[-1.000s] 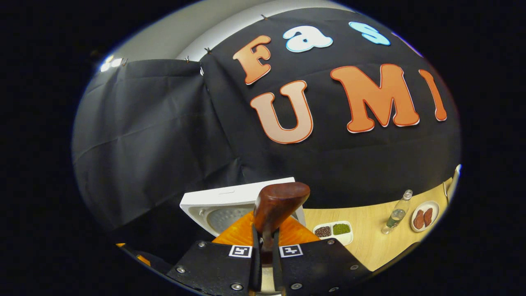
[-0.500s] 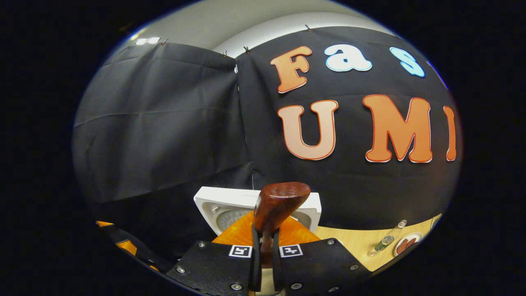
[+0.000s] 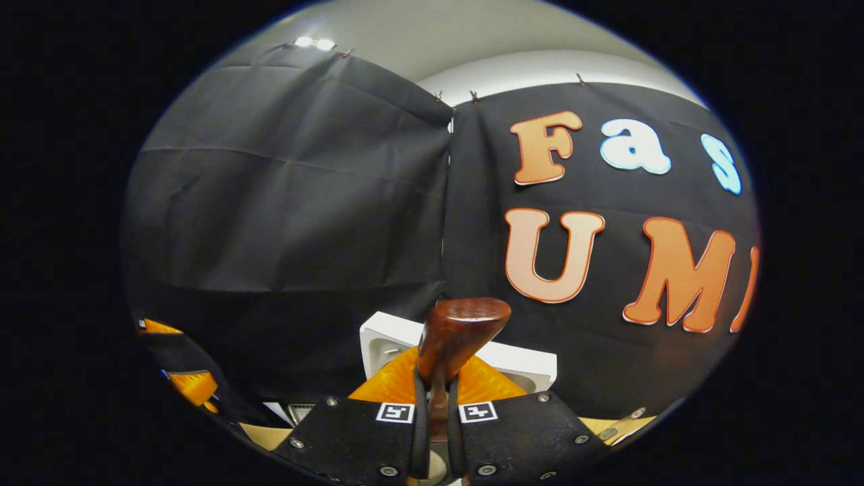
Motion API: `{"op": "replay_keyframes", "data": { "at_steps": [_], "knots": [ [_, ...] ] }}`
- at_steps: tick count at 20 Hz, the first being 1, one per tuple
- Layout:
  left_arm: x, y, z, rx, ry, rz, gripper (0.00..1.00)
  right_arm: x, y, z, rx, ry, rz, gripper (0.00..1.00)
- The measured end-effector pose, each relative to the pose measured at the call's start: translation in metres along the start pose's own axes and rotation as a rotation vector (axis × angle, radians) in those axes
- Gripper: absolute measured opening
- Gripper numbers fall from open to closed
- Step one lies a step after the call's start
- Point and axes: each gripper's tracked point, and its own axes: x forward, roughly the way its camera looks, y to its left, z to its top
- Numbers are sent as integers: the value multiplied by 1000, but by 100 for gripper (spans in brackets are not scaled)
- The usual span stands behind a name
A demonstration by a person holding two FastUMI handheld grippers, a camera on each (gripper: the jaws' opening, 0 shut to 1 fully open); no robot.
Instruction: Close the left gripper, press the button to open the rice cooker; take a wooden spoon from the chopstick holder with the right hand, scoop a spoonful of rice and pour it into the rice cooker, then put the wooden spoon back into the chopstick holder.
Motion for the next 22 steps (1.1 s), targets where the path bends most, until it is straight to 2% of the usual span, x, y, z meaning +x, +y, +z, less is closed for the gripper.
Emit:
{"op": "replay_keyframes", "data": {
  "at_steps": [2,3,5,6,13,16,20,22],
  "knots": [
    [0,0,0,-2,2,3,100,0,2,-3,-37,-2,8,10],
    [1,0,0,-2,2,3,97,-1,3,-5,-41,1,14,10],
    [1,0,1,2,0,1,100,-6,0,-10,-16,15,16,10],
    [1,-1,3,5,-3,0,97,-10,-4,-12,14,23,15,10],
    [-2,-6,3,5,-19,15,97,-47,-46,-35,329,86,11,10],
    [-12,-42,5,-50,13,-34,97,-76,-78,-46,450,99,-19,10],
    [-35,-105,25,26,-31,-94,97,-124,-133,-72,564,125,-99,10],
    [-39,-132,30,27,-33,-140,100,-153,-162,-90,599,143,-160,10]
  ]
}}
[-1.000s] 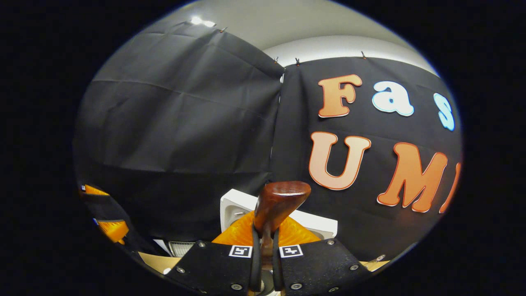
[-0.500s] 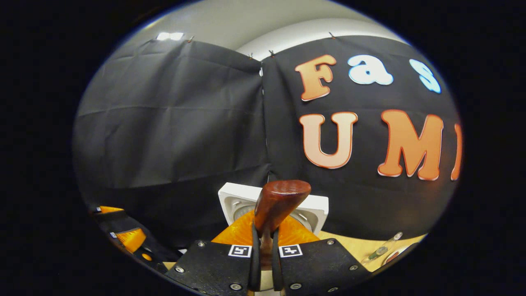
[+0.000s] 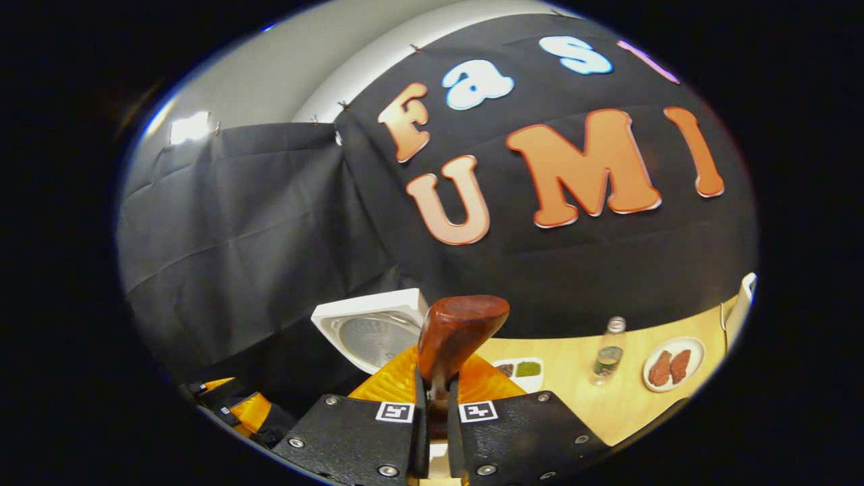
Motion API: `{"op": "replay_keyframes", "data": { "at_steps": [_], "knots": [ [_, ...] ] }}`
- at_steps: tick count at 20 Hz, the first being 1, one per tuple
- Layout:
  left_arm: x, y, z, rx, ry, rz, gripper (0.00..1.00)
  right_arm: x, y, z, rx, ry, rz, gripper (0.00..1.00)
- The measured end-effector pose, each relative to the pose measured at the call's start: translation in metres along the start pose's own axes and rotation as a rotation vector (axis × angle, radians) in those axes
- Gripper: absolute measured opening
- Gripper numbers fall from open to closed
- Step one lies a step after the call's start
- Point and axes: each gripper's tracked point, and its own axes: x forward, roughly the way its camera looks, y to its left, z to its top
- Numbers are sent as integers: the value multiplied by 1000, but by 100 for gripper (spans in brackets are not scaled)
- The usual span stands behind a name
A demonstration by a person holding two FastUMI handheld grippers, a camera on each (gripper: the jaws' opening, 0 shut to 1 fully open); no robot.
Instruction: Close the left gripper, press the button to open the rice cooker; take a wooden spoon from the chopstick holder with the right hand, scoop a spoonful of rice and pour it into the rice cooker, then put the wooden spoon back into the chopstick holder.
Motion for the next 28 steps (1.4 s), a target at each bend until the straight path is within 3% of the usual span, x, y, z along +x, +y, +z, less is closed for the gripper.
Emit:
{"op": "replay_keyframes", "data": {
  "at_steps": [4,6,7,11,19,23,28],
  "knots": [
    [-3,-56,5,-39,31,-81,97,-46,-77,-7,50,8,-130,10],
    [-5,-76,10,-33,31,-102,97,-70,-113,-13,64,13,-199,15],
    [-6,-85,12,-27,29,-111,100,-80,-127,-14,66,11,-229,11],
    [-12,-118,17,-16,27,-151,100,-129,-182,-23,106,5,-326,10],
    [-14,-167,13,-97,93,-211,97,-228,-276,-65,199,36,-546,10],
    [-13,-176,13,-182,143,-212,97,-253,-300,-80,217,45,-581,10],
    [-14,-169,24,-164,122,-162,97,-258,-321,-109,222,76,-583,12]
  ]
}}
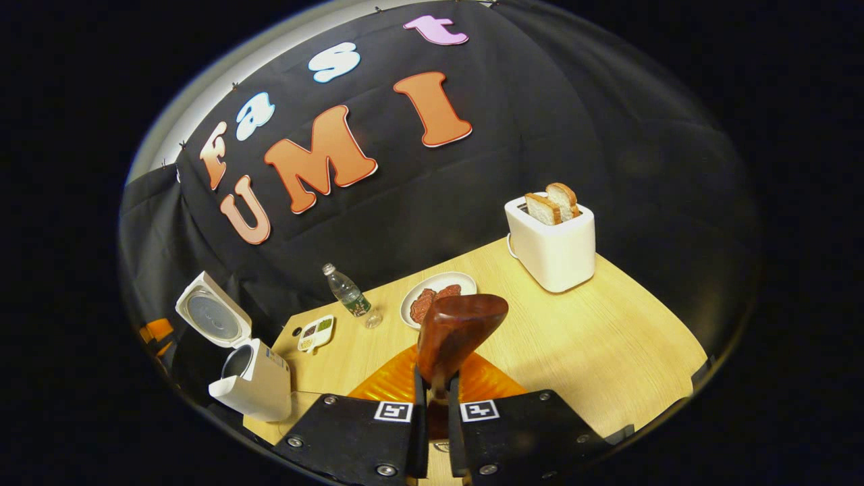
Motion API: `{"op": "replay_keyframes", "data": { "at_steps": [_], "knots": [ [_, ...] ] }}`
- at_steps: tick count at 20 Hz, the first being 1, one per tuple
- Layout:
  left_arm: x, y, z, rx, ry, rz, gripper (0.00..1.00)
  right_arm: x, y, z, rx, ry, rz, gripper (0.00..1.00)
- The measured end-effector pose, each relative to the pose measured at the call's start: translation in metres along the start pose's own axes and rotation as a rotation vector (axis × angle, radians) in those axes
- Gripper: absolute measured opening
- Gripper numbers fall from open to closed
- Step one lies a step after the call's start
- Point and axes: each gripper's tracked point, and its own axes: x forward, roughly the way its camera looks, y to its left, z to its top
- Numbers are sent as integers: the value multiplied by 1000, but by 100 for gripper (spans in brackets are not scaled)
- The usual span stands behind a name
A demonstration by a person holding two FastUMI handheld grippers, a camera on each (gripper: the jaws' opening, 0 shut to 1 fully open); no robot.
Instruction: Close the left gripper, press the button to open the rice cooker; take a wooden spoon from the chopstick holder with the right hand, scoop a spoonful of rice and pour it into the rice cooker, then put the wooden spoon back into the chopstick holder.
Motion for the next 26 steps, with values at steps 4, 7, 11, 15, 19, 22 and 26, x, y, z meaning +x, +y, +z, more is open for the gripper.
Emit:
{"op": "replay_keyframes", "data": {
  "at_steps": [4,7,11,15,19,22,26],
  "knots": [
    [-4,5,3,17,0,32,97,12,-12,-22,-8,35,-7,11],
    [-3,13,5,-2,8,49,97,17,-19,-40,-14,73,-14,14],
    [8,45,28,-22,-10,105,97,22,-24,-62,4,157,-33,18],
    [22,76,57,21,-48,150,96,13,-26,-55,23,152,-72,13],
    [50,101,92,11,-62,163,97,-4,-35,-33,28,109,-126,51],
    [77,121,115,40,-69,201,96,-21,-37,-14,11,63,-171,76],
    [116,129,150,14,-94,169,96,-53,-27,29,-31,-43,-200,87]
  ]
}}
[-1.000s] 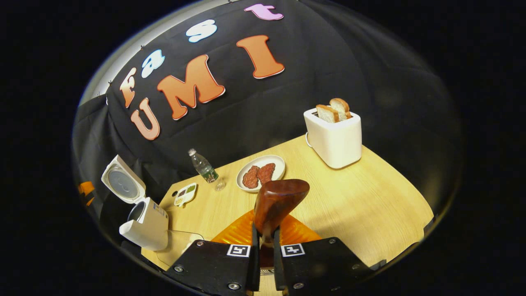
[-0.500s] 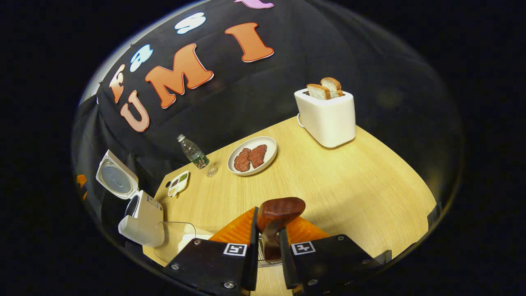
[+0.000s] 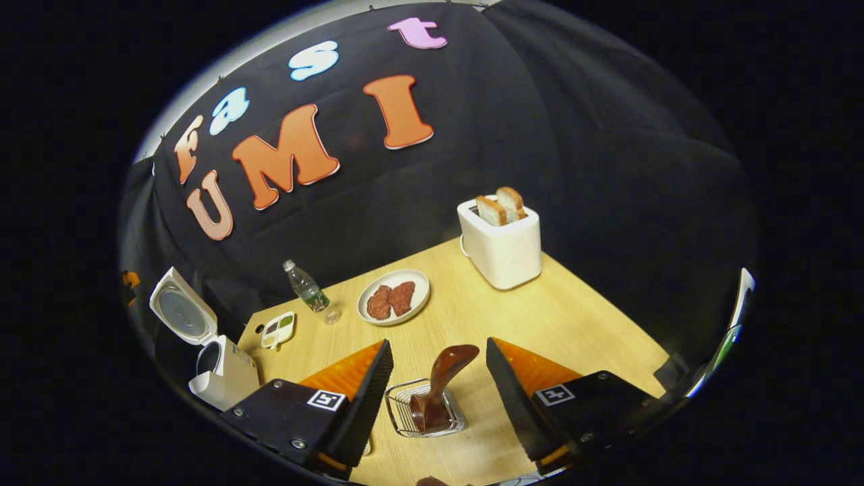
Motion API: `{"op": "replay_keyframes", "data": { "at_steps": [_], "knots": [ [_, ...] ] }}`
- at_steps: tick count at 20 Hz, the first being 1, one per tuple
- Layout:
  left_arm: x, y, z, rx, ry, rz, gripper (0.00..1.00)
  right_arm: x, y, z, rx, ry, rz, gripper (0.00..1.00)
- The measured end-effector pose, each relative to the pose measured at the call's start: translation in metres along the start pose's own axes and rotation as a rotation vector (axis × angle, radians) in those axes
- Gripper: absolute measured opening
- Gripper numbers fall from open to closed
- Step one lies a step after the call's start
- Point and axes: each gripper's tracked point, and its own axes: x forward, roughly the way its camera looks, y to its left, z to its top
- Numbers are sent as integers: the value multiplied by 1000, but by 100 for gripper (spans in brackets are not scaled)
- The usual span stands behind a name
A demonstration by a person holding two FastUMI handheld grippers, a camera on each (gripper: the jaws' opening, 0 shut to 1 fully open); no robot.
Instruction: Close the left gripper, press the button to open the rice cooker; take a wooden spoon from the chopstick holder with the right hand, scoop a spoonful of rice and pour it into the rice cooker, then put the wooden spoon back into the chopstick holder.
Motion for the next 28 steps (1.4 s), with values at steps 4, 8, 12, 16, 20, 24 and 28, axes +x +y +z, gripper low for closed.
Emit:
{"op": "replay_keyframes", "data": {
  "at_steps": [4,8,12,16,20,24,28],
  "knots": [
    [57,5,4,-64,77,-31,97,-31,16,43,-74,-107,-13,87],
    [108,10,-10,-73,179,-27,97,-60,33,65,-128,-176,-32,87],
    [130,26,-31,5,312,83,97,-76,40,70,-177,-207,-45,87],
    [124,18,-53,88,477,82,97,-71,48,78,-166,-217,-20,87],
    [86,-5,-101,67,692,6,98,-62,66,80,-162,-223,47,87],
    [36,-17,-174,96,910,-63,99,-53,73,82,-195,-213,89,87],
    [-1,-10,-235,104,1045,-47,99,-47,78,83,-202,-204,126,87]
  ]
}}
